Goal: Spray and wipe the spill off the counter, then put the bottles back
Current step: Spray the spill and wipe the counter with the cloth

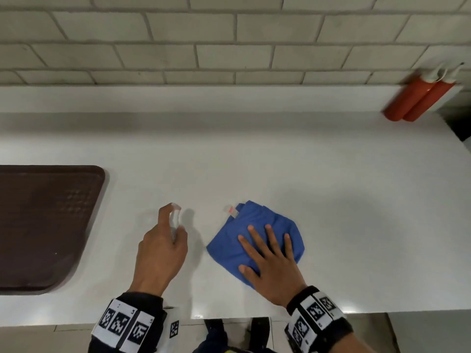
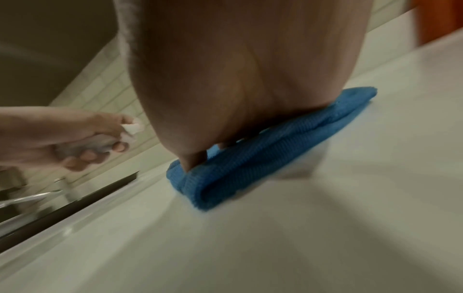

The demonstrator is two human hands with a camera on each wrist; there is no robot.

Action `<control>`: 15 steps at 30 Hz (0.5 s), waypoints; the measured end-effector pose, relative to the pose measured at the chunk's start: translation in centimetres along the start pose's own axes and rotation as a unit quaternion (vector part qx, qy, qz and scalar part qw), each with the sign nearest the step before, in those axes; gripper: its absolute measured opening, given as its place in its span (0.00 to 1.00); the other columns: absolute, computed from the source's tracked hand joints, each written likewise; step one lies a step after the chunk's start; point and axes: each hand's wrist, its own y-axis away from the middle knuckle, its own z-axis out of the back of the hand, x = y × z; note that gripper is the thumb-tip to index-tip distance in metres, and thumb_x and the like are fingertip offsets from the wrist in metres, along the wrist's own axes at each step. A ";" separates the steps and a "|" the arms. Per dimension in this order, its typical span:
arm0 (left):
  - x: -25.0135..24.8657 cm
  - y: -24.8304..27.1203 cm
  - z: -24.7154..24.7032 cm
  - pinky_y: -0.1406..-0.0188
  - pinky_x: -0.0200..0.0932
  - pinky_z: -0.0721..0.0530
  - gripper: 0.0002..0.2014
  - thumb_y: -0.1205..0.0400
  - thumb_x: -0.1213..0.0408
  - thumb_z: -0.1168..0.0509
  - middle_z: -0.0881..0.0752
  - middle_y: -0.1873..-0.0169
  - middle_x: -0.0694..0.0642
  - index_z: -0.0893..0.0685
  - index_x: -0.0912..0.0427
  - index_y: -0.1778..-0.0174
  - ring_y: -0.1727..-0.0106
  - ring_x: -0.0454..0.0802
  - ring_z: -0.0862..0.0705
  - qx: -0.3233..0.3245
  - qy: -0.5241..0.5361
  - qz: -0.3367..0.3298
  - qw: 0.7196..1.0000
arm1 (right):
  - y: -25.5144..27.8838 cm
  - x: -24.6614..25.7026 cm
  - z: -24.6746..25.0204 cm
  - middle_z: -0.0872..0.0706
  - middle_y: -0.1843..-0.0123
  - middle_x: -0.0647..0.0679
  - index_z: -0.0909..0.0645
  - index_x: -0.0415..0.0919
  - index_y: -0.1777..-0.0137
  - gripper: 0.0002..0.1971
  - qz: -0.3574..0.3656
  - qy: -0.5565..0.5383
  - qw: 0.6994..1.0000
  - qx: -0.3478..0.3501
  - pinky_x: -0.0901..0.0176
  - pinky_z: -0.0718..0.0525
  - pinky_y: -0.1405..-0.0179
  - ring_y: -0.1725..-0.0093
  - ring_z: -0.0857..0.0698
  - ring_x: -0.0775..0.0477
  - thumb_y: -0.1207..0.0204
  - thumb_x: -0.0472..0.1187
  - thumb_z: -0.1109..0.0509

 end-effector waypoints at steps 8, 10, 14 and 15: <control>-3.1 -1.5 -1.8 0.71 0.47 0.29 0.18 0.14 0.62 0.39 0.19 0.75 0.52 0.33 0.44 0.29 0.73 0.48 0.19 -0.002 -0.036 -0.071 0.997 | 0.6 -8.9 2.0 0.70 0.16 0.61 0.69 0.66 0.19 0.39 -0.167 -0.051 0.984 0.021 0.29 0.66 0.21 0.15 0.67 0.42 0.31 0.76 0.71; -3.4 -1.7 -1.7 0.73 0.46 0.29 0.17 0.13 0.63 0.40 0.19 0.75 0.52 0.33 0.46 0.30 0.74 0.49 0.19 -0.008 -0.039 -0.073 0.997 | -0.8 -10.0 2.9 0.71 0.15 0.60 0.71 0.66 0.20 0.38 -0.195 -0.065 0.978 0.029 0.27 0.65 0.22 0.15 0.67 0.41 0.29 0.75 0.68; -3.3 -2.2 -1.2 0.70 0.49 0.25 0.16 0.13 0.63 0.40 0.19 0.73 0.50 0.32 0.47 0.31 0.73 0.51 0.19 -0.029 -0.040 -0.072 0.996 | -5.7 -11.5 4.7 0.68 0.14 0.56 0.68 0.64 0.18 0.35 -0.231 -0.091 0.968 0.037 0.23 0.63 0.22 0.16 0.67 0.37 0.20 0.68 0.57; -3.2 -2.4 -1.1 0.68 0.49 0.23 0.17 0.13 0.62 0.40 0.19 0.72 0.50 0.33 0.46 0.30 0.71 0.52 0.18 -0.031 -0.040 -0.070 0.996 | -7.2 -11.8 5.3 0.68 0.14 0.56 0.68 0.63 0.18 0.35 -0.237 -0.092 0.966 0.038 0.23 0.62 0.22 0.16 0.67 0.36 0.19 0.67 0.56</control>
